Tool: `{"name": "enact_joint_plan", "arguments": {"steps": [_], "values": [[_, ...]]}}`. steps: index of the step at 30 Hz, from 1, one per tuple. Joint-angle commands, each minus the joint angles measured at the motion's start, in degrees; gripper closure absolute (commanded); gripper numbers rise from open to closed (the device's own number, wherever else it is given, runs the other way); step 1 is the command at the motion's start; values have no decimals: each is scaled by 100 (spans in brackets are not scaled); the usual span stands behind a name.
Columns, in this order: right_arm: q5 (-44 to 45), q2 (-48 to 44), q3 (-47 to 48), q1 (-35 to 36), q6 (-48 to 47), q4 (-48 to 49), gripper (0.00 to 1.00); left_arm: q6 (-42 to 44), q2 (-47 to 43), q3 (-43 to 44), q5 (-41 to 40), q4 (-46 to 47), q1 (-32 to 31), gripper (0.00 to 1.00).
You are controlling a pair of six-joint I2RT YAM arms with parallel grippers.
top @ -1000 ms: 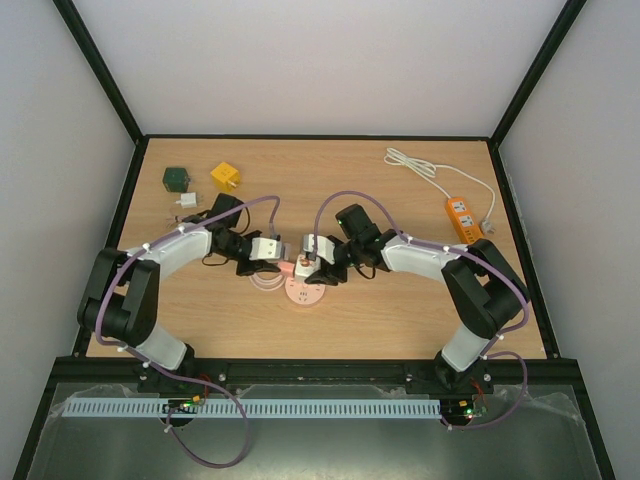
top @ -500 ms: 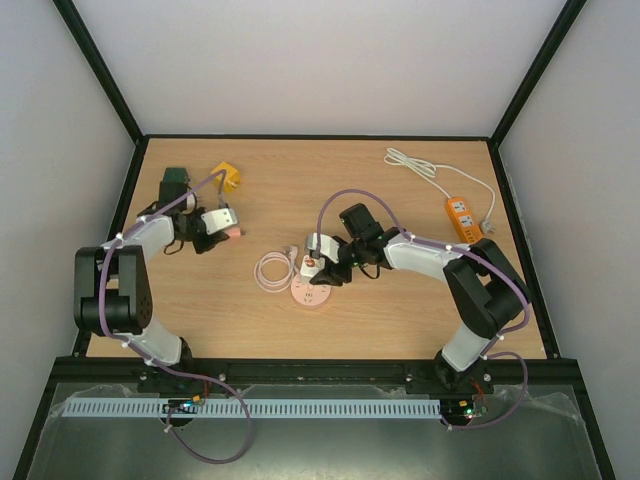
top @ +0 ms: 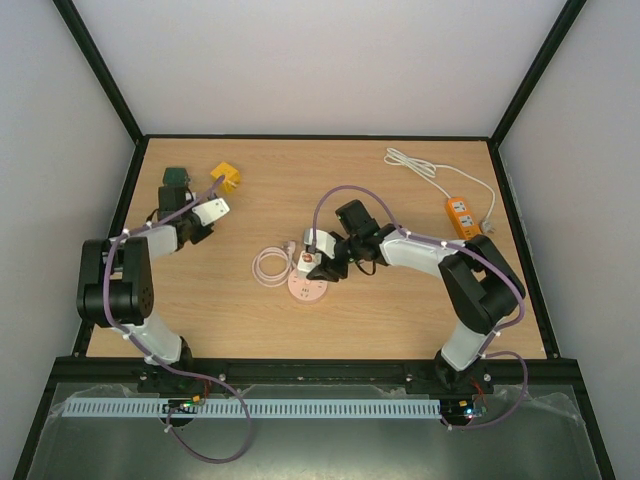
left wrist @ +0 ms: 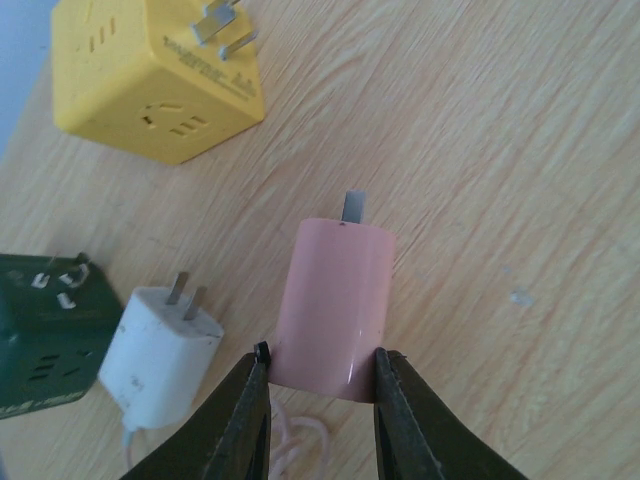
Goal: Pull the plug off the socket
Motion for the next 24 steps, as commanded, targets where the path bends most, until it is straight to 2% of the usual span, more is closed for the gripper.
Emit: {"name": "enact_joint_plan", "arguments": {"steps": [1, 3, 6, 13, 16, 19, 21, 24], "values": [[370, 284, 210, -25, -17, 32, 96, 454, -20, -587, -613, 986, -174, 84], [350, 330, 265, -30, -8, 24, 96, 572, -44, -794, -779, 1148, -247, 80], [327, 359, 292, -25, -45, 32, 96, 568, -180, -897, -700, 966, -283, 62], [239, 455, 426, -25, -221, -37, 94, 474, -967, -546, 527, -892, -241, 37], [171, 502, 535, -10, -219, -60, 89, 169, -1164, -172, 1004, -1585, -237, 28], [47, 468, 534, 24, -155, 92, 70, -39, -1322, 239, 1709, -2408, -290, 13], [-21, 464, 554, 36, -13, 200, 51, -136, -1410, 420, 2010, -2776, -413, 2], [-85, 413, 593, 29, 158, 270, 32, -303, -1530, 560, 2196, -3122, -714, 1]]}}
